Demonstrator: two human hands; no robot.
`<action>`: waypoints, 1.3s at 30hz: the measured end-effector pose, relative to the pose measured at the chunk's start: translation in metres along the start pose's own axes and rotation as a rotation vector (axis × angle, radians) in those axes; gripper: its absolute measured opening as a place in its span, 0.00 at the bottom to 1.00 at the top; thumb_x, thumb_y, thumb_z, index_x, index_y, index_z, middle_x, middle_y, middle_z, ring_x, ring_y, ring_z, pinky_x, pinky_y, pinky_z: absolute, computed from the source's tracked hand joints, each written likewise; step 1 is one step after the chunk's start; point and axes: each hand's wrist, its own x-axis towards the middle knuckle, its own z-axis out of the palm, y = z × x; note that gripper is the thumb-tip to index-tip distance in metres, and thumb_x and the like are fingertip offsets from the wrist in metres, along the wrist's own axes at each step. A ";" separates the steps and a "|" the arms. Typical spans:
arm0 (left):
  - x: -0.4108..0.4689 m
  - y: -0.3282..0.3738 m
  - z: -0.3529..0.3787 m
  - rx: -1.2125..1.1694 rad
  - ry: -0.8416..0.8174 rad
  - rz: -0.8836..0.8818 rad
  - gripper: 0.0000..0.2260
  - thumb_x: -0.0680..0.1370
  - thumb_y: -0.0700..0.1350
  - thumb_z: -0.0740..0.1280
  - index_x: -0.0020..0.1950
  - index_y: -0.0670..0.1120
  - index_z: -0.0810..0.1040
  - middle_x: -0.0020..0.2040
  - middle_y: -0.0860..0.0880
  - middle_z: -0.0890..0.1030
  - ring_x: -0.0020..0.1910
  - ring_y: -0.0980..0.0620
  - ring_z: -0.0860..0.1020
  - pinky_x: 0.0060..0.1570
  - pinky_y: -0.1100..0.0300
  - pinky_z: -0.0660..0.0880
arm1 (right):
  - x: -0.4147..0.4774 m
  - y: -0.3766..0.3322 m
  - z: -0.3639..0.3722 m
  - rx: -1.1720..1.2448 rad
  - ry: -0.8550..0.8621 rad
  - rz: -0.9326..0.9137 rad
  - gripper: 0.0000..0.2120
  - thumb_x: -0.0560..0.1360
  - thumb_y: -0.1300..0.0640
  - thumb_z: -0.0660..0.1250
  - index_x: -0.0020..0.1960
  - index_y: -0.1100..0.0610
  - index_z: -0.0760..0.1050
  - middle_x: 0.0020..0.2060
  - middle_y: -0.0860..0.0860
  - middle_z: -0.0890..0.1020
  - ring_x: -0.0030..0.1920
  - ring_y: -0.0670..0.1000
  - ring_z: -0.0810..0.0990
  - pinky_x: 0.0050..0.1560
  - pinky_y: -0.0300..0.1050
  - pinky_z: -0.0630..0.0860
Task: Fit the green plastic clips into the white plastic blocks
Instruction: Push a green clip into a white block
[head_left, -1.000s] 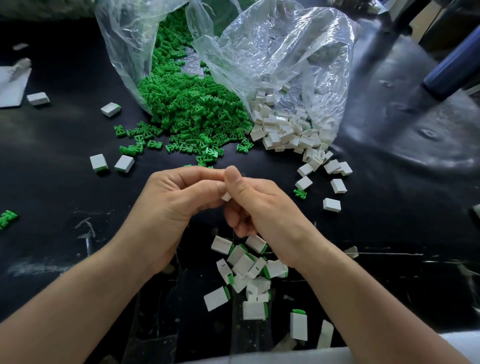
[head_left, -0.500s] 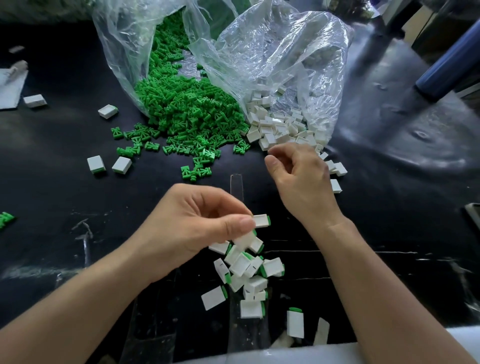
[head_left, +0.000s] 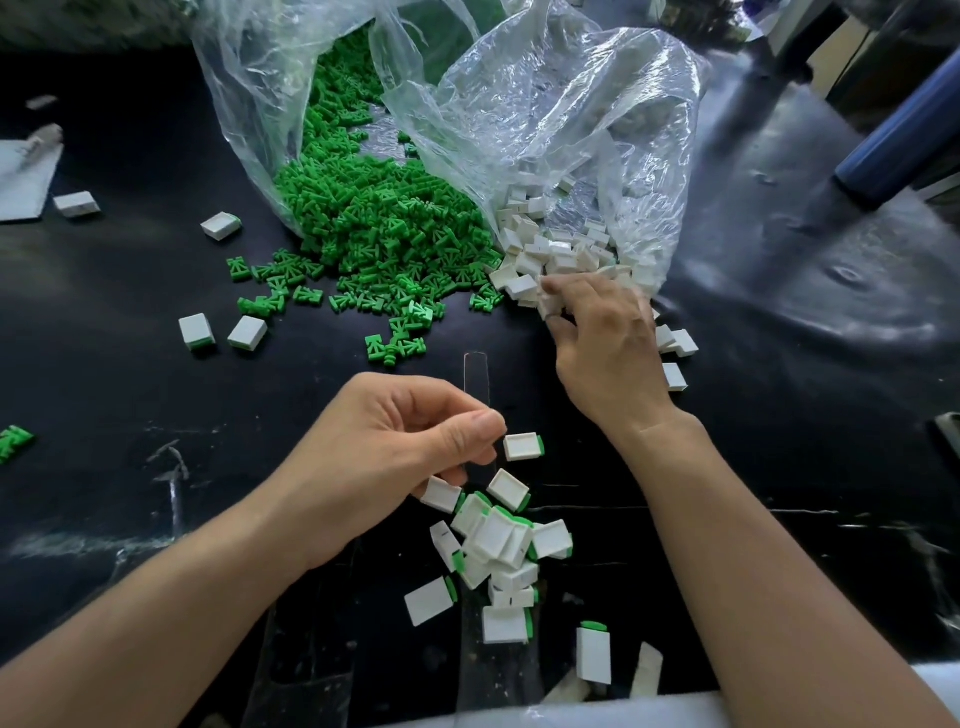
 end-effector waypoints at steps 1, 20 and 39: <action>0.000 0.000 0.000 -0.002 -0.001 -0.001 0.17 0.60 0.58 0.68 0.41 0.49 0.84 0.35 0.49 0.84 0.30 0.59 0.77 0.27 0.68 0.70 | -0.001 -0.001 0.000 0.015 0.023 -0.015 0.14 0.76 0.62 0.61 0.61 0.57 0.75 0.59 0.54 0.78 0.60 0.56 0.73 0.69 0.56 0.56; 0.010 -0.009 -0.008 -0.042 0.306 -0.009 0.12 0.70 0.37 0.72 0.48 0.53 0.80 0.41 0.52 0.84 0.34 0.56 0.81 0.28 0.66 0.75 | -0.028 -0.032 -0.017 0.526 -0.024 -0.077 0.11 0.71 0.67 0.69 0.53 0.60 0.79 0.40 0.39 0.79 0.43 0.33 0.77 0.48 0.26 0.71; 0.015 -0.004 -0.017 -0.415 0.527 0.088 0.08 0.63 0.44 0.69 0.41 0.46 0.77 0.33 0.52 0.83 0.31 0.57 0.81 0.29 0.67 0.76 | -0.031 -0.052 0.008 0.166 -0.344 -0.387 0.21 0.78 0.59 0.60 0.71 0.56 0.65 0.70 0.50 0.67 0.72 0.50 0.60 0.71 0.43 0.54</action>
